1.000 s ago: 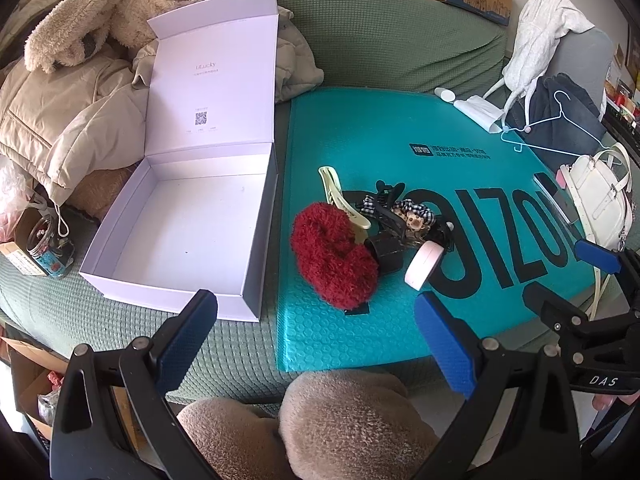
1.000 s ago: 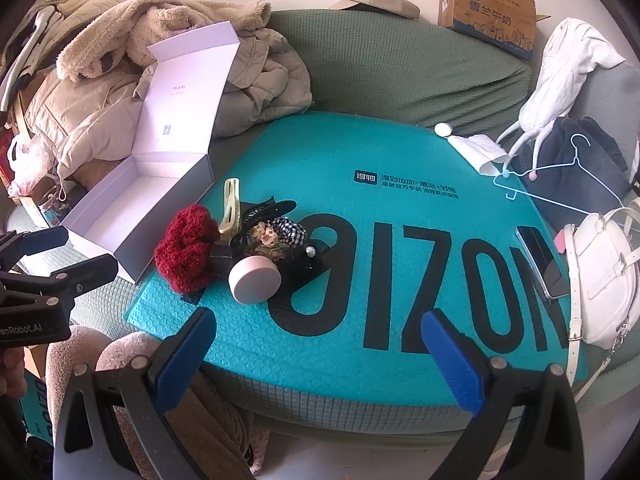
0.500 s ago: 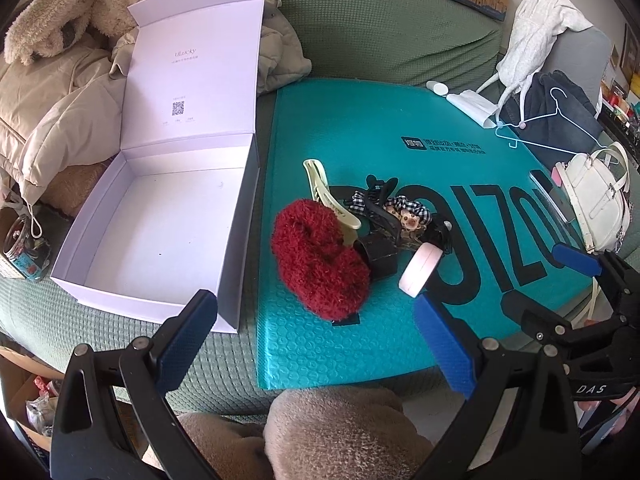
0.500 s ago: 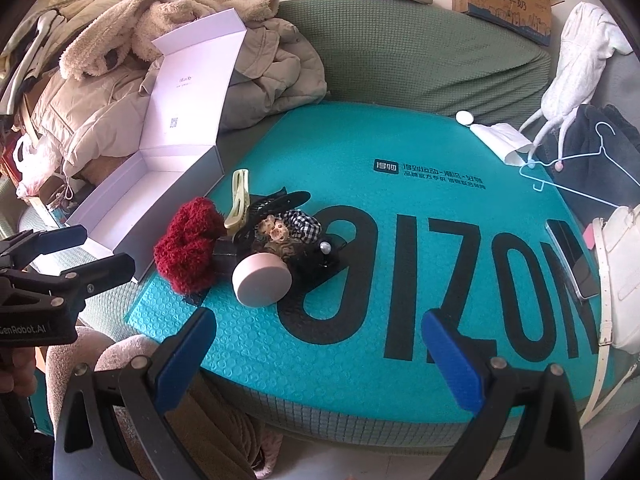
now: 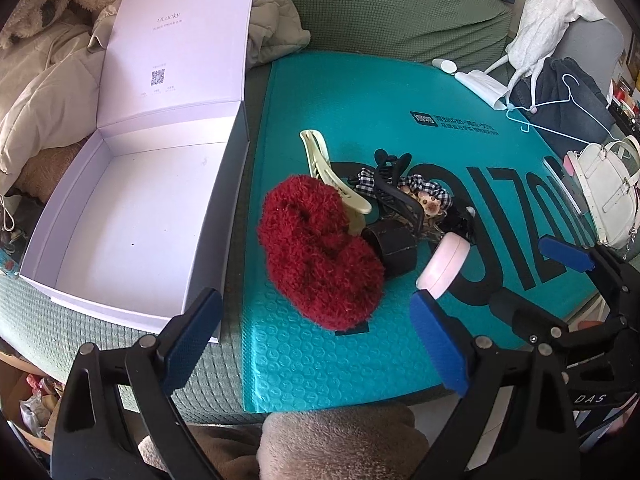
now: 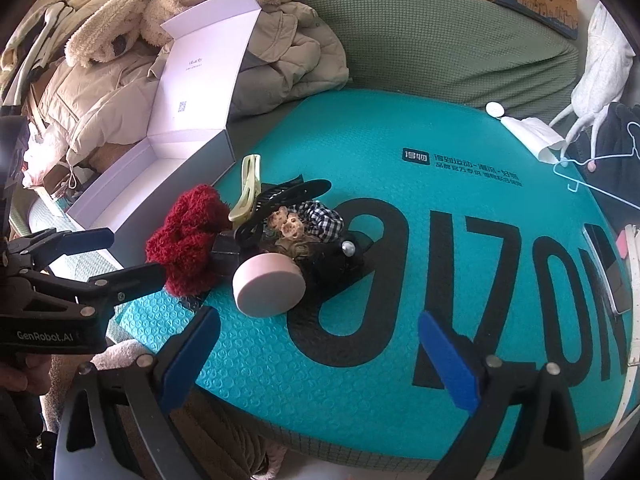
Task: Organize objects
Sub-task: 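Grasp the red scrunchie with the left tool while the right tool grasps the pink compact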
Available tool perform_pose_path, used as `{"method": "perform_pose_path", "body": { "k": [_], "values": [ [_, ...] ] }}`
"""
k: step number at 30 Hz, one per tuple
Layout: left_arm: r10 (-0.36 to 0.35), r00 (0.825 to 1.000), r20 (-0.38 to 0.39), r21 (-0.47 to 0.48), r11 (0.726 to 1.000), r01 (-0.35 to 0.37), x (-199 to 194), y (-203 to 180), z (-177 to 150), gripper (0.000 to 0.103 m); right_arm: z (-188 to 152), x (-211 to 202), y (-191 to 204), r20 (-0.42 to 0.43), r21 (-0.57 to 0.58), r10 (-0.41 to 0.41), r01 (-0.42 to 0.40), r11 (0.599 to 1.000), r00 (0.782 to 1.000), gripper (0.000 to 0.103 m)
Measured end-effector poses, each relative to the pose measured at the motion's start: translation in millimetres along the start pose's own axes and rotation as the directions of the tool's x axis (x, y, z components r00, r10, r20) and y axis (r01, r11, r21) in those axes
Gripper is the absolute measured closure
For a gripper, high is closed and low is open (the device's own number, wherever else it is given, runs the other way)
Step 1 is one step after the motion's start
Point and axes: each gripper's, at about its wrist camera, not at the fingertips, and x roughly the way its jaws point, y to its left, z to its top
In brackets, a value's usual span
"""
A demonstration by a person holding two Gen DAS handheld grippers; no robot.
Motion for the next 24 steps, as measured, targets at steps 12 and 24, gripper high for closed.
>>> {"method": "perform_pose_path", "body": {
  "k": [12, 24],
  "values": [
    [-0.064, 0.997, -0.052, -0.042, 0.997, 0.062, 42, 1, 3, 0.027, 2, 23, 12, -0.014, -0.057, 0.071, -0.072, 0.996, 0.997, 0.023],
    [-0.116, 0.992, -0.047, -0.061, 0.992, 0.113, 60, -2, 7, 0.057, 9, 34, 26, 0.008, -0.097, 0.105, -0.104, 0.990, 0.994, 0.048]
  ]
}}
